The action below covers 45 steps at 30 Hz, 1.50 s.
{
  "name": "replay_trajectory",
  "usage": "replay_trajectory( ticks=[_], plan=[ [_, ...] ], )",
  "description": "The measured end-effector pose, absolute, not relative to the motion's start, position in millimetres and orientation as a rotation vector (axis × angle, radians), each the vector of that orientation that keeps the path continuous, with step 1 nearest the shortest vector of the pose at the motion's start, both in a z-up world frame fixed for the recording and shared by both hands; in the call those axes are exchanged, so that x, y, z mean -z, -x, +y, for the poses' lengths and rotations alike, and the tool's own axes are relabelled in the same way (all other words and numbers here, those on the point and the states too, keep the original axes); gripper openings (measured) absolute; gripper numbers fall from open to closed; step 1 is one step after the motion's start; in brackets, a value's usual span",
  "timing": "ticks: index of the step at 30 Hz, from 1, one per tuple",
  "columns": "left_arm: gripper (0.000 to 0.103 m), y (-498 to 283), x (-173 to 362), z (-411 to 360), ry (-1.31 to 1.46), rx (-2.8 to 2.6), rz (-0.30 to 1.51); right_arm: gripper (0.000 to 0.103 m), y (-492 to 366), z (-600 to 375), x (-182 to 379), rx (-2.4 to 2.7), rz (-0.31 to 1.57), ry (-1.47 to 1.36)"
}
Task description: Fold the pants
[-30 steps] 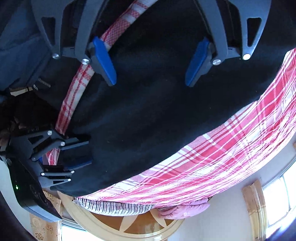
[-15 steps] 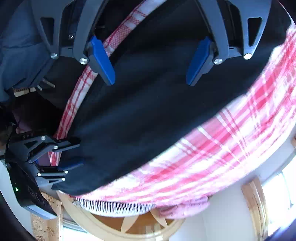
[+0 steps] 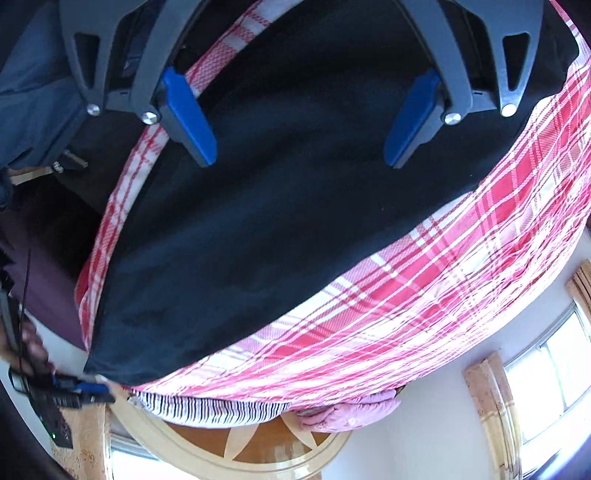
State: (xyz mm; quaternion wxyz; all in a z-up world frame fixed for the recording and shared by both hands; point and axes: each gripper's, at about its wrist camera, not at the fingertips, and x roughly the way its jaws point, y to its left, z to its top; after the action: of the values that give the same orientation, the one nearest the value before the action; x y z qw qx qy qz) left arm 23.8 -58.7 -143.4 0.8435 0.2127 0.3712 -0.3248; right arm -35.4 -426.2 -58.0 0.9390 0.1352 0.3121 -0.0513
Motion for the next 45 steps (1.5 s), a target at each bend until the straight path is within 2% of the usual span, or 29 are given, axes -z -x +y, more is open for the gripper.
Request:
replay_trajectory(
  ticks=[9,18,22,30,40,45],
  plan=[
    [0.095,-26,146,-54,-0.441,0.667,0.789,0.05,75,-543,64,0.251,0.566,-0.678],
    [0.095,-33,148,-49,-0.436,0.652,0.796,0.049,69,-563,98,0.221,0.693,-0.797],
    [0.095,-34,149,-47,-0.432,0.653,0.8,0.049,67,-568,113,0.175,0.695,-0.871],
    [0.095,-38,148,-42,-0.446,0.612,0.789,0.039,72,-555,99,0.178,0.682,-0.808],
    [0.095,-56,154,-21,-0.326,0.601,0.858,0.038,72,-559,109,0.181,0.696,-0.84],
    [0.095,-54,154,-21,-0.314,0.601,0.861,0.038,90,-561,76,0.233,0.616,-0.766]
  ],
)
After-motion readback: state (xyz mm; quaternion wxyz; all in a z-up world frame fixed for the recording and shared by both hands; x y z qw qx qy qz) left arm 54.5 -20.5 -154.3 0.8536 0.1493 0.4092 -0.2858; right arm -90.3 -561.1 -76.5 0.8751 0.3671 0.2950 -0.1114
